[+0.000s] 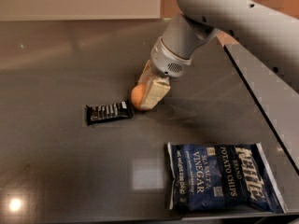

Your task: Move orange near rxbar chocolate

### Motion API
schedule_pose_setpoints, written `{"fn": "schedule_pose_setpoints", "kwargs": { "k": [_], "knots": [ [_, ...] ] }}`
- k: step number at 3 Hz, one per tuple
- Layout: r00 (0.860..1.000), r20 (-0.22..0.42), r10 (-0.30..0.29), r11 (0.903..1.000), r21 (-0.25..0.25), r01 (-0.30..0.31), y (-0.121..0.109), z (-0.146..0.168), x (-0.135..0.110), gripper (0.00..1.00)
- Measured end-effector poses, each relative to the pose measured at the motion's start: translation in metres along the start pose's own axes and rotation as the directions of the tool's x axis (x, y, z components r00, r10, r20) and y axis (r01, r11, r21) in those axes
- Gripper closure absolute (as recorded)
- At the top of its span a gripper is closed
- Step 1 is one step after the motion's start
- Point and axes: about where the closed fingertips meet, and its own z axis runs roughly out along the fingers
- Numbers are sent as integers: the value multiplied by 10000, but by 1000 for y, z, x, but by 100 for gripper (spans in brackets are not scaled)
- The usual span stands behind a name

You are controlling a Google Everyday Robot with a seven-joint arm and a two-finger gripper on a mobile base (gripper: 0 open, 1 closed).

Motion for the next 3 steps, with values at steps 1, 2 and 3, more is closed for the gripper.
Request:
{"fn": "schedule_pose_setpoints", "kwargs": {
  "k": [1, 2, 3],
  "knots": [
    [10000, 5, -23, 10000, -57, 23, -4, 8, 3, 60],
    [10000, 48, 44, 9999, -150, -43, -8, 15, 10, 36],
    [10000, 49, 43, 9999, -158, -42, -8, 14, 10, 12]
  ]
}}
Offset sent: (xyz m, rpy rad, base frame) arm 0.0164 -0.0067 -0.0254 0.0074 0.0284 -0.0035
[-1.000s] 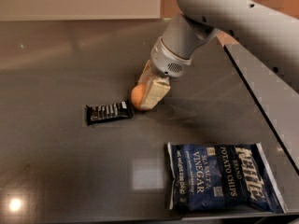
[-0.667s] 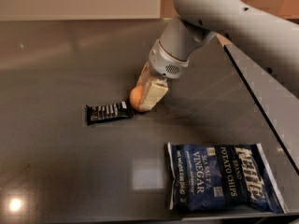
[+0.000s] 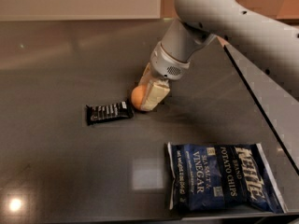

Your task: Move orange near rxbar chocolate

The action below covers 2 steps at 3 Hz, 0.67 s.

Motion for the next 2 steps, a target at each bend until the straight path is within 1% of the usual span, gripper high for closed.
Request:
{"fn": "schedule_pose_setpoints", "kwargs": {
  "k": [1, 2],
  "knots": [
    [10000, 0, -12, 10000, -18, 12, 0, 1, -1, 0],
    [10000, 0, -12, 10000, -19, 12, 0, 1, -1, 0]
  ]
}}
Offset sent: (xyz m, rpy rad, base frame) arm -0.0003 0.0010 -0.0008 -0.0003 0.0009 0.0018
